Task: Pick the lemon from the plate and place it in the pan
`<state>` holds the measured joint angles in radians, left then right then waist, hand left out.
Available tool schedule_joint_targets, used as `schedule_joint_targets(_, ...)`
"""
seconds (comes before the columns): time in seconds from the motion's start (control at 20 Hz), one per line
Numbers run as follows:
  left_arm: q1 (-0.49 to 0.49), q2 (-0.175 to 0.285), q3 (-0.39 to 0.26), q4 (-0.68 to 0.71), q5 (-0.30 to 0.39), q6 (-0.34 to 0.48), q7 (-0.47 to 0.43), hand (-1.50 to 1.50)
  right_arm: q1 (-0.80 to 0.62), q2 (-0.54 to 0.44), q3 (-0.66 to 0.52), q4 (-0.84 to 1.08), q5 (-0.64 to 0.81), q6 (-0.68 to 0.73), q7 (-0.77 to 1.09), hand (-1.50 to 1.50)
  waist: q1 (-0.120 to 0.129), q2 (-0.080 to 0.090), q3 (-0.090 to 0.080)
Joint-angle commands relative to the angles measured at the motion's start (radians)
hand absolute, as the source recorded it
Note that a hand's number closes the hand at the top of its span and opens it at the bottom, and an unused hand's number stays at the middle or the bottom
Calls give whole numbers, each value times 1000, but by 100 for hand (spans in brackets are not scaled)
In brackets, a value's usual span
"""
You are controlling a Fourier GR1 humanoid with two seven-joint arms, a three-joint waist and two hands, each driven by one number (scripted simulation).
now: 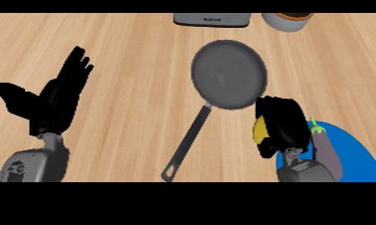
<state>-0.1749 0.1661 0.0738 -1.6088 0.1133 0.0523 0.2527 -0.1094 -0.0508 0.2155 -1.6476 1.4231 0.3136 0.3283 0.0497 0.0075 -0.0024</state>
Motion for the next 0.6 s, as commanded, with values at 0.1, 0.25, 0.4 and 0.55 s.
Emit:
schedule_joint_targets(0.1,-12,2,-28,3,-3,-28,-1,0,-228,49,29,-10,108,-56,382,150,68,-3,-5)
schedule_joint_targets(0.25,-40,-25,-64,10,-16,-21,9,0,-362,50,68,33,171,-40,543,150,87,6,-5)
schedule_joint_targets(0.4,-63,-25,-59,17,-1,-33,4,0,-502,50,79,79,162,-8,703,150,117,12,-5)
schedule_joint_targets(0.55,-94,-34,-80,34,-26,-22,7,0,-630,51,81,154,133,9,846,150,120,19,-2)
